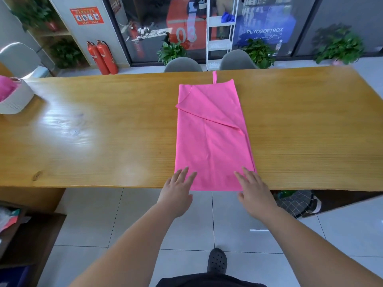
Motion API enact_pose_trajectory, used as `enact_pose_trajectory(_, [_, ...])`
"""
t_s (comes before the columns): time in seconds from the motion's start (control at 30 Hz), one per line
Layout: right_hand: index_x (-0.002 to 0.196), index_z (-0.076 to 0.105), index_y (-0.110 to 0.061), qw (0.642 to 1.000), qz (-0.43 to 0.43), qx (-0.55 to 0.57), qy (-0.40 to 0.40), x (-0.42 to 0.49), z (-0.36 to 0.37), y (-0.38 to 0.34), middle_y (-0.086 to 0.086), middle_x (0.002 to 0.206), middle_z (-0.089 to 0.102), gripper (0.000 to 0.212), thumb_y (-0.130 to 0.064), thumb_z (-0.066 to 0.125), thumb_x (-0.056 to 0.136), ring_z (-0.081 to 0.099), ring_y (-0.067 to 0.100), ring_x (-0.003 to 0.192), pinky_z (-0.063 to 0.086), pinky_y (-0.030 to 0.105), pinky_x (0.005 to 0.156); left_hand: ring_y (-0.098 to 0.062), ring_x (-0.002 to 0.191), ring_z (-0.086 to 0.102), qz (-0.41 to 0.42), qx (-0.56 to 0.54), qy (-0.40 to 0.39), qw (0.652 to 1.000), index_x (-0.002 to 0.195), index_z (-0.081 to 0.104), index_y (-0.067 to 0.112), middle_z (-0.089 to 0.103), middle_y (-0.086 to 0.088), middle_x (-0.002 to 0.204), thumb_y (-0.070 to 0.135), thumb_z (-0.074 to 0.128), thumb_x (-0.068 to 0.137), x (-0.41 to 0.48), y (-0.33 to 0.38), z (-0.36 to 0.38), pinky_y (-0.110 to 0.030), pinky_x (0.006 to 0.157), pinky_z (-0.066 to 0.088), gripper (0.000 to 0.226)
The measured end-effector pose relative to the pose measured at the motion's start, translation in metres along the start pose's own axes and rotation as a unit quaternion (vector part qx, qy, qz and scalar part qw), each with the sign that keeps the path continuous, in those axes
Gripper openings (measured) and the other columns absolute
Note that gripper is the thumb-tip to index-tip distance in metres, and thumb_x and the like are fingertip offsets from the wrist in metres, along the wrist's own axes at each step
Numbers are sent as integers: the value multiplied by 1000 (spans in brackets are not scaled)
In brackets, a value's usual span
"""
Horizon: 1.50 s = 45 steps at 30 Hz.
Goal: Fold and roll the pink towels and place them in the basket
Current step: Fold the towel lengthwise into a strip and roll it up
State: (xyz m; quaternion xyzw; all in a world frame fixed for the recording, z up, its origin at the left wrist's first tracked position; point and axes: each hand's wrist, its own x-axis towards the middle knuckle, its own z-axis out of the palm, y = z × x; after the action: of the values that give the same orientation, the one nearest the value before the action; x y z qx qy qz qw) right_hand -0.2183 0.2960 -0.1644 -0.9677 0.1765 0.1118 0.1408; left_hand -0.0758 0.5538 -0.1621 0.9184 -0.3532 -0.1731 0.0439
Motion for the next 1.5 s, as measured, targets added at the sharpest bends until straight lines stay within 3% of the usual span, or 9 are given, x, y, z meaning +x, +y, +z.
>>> enact_pose_trajectory(0.1, [169, -1, -28, 996, -3, -51, -68, 6, 6, -1, 6, 176, 0, 74, -41, 41, 109, 3, 29, 162, 13, 48, 131, -24, 162, 6, -6, 63, -47, 997, 168, 4, 28, 4, -1, 176, 32, 56, 103, 7, 3, 7, -45, 131, 13, 83])
enact_pose_trajectory(0.3, [157, 39, -28, 996, -38, -76, 33, 5, 3, 1, -8, 142, 50, 54, -37, 39, 104, 44, 18, 131, 39, 37, 111, -27, 129, 44, -13, 109, 24, 994, 155, 34, 21, 44, -2, 143, 21, 47, 94, 7, 11, 8, -38, 110, 36, 62])
enact_pose_trajectory(0.5, [169, 3, -23, 998, -42, -49, -19, 12, 10, 13, -4, 175, 11, 68, -52, 23, 111, 14, 16, 161, 13, 39, 131, -25, 162, 12, -20, 29, -1, 999, 167, 18, 16, 12, -3, 175, 36, 45, 107, 2, 0, 18, -41, 130, 18, 69])
enact_pose_trajectory(0.67, [145, 60, -24, 996, -44, -49, 60, 5, 13, 13, -12, 124, 67, 62, -50, 22, 105, 62, 14, 115, 49, 38, 104, -21, 110, 63, 11, 67, 83, 994, 139, 57, 22, 65, 7, 124, 37, 53, 101, 0, -19, 19, -39, 100, 51, 42])
enact_pose_trajectory(0.77, [124, 73, -25, 995, -35, -34, 88, 7, 13, 10, -14, 97, 65, 49, -45, 34, 102, 63, 15, 91, 53, 36, 75, -18, 91, 63, 19, 64, 80, 995, 133, 60, 26, 69, 11, 102, 37, 46, 103, 3, -24, 14, -35, 91, 50, 35])
enact_pose_trajectory(0.97, [99, 77, -30, 992, -20, -57, 115, 34, 9, 3, -14, 82, 64, 42, -45, 37, 100, 61, 17, 79, 49, 36, 67, -16, 81, 62, 37, 29, 109, 993, 128, 58, 28, 70, 15, 89, 36, 58, 98, 6, -39, 27, -34, 78, 50, 31])
enact_pose_trajectory(1.13, [124, 72, -29, 994, -27, -71, 76, 94, -18, -13, -6, 109, 65, 47, -49, 39, 98, 61, 23, 100, 55, 42, 78, -23, 131, 51, 34, 18, 128, 991, 155, 44, 27, 52, 3, 146, 46, 54, 99, 68, -47, -9, -42, 108, 48, 60])
enact_pose_trajectory(1.23, [154, 47, -36, 995, -55, -83, 1, 135, -42, -36, -3, 152, 48, 52, -52, 41, 105, 45, 23, 138, 47, 45, 107, -25, 161, 14, 21, 3, 92, 996, 167, 19, 32, 17, 1, 174, 54, 40, 105, 103, -53, -31, -45, 130, 19, 69])
enact_pose_trajectory(1.5, [166, 18, -40, 989, -74, -81, -97, 207, -73, -76, -3, 176, 3, 65, -60, 38, 107, 3, 25, 162, 17, 50, 129, -24, 161, -19, 5, -10, 38, 999, 169, 4, 32, -5, -1, 177, 60, 30, 107, 161, -78, -57, -47, 132, -1, 73])
